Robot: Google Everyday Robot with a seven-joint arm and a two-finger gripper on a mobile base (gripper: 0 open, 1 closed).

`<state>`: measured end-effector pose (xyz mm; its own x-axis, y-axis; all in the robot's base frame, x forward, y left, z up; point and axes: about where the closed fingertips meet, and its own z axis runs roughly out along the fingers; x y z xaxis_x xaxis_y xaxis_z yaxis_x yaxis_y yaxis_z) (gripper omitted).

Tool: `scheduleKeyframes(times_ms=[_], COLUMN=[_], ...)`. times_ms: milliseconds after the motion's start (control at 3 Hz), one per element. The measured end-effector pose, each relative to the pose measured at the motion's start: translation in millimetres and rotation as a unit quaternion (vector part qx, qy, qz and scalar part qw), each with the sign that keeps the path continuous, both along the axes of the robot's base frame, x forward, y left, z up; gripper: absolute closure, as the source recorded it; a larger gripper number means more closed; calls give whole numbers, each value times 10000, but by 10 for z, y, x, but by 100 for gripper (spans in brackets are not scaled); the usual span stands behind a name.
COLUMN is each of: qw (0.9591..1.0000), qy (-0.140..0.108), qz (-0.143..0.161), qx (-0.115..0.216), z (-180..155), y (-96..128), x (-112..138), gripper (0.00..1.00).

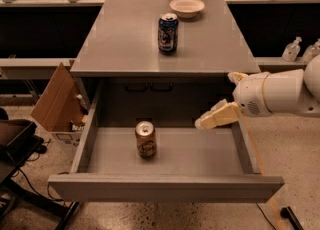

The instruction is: Pick orange can from top drawer and place on counter

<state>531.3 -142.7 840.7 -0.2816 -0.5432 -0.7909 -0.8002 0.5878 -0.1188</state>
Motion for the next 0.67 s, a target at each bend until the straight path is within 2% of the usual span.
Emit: scheduleKeyframes(times_ms=[333,667], qw=[10000,9992], qy=[15,74], qz=[21,363], qx=[-9,151], z=[-12,-351], y=[9,246], x=[-5,-61], gripper=[0,0])
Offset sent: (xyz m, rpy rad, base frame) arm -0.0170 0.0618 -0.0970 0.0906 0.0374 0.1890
